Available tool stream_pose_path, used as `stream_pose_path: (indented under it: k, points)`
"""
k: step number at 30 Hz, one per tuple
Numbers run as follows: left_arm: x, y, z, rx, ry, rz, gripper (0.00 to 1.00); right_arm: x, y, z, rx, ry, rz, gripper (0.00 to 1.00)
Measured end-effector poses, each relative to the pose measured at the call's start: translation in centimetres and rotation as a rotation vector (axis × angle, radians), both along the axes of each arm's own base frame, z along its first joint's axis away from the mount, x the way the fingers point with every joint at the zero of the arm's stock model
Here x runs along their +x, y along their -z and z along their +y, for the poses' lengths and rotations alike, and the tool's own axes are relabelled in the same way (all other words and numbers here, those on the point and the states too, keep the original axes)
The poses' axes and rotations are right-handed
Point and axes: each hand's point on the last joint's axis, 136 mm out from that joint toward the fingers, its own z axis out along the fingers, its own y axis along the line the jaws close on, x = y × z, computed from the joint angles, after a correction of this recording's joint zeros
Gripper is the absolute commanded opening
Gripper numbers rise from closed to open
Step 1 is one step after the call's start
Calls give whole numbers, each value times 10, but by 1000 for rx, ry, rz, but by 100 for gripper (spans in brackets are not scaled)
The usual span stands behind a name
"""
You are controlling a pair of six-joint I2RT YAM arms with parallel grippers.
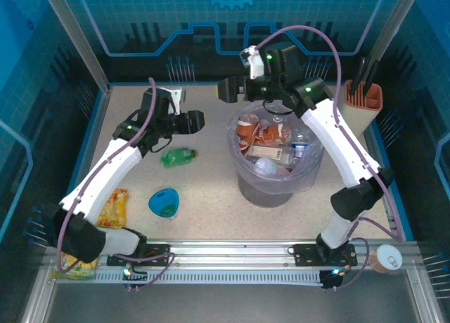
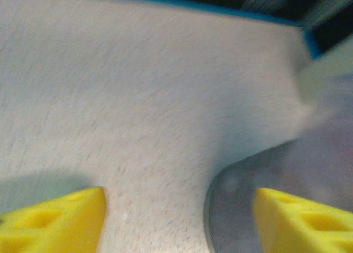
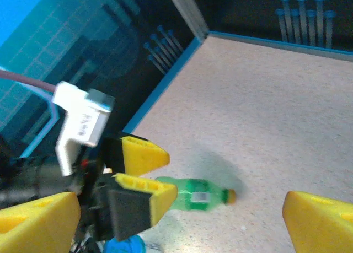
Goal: Put the plastic bottles in the bin
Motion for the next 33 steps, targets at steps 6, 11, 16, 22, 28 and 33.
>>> stream_pose_path:
  k: [6, 11, 16, 22, 28, 33]
  points:
    - [-28, 74, 51, 117, -232, 227, 99, -5, 7, -41, -20, 89, 14, 95]
    - [-46, 70, 99, 185, -347, 253, 99, -5, 19, -48, -32, 101, 41, 95]
    - [-73, 88, 149, 185, -505, 319, 99, -2, 34, -55, -44, 113, 77, 96]
    - [-122, 135, 169, 154, -632, 444, 99, 0, 43, -64, -49, 132, 100, 95]
    - [-128, 144, 170, 117, -690, 468, 99, 0, 44, -68, -51, 135, 95, 95]
    - [-148, 167, 170, 86, -751, 513, 99, -1, 45, -69, -50, 137, 93, 95]
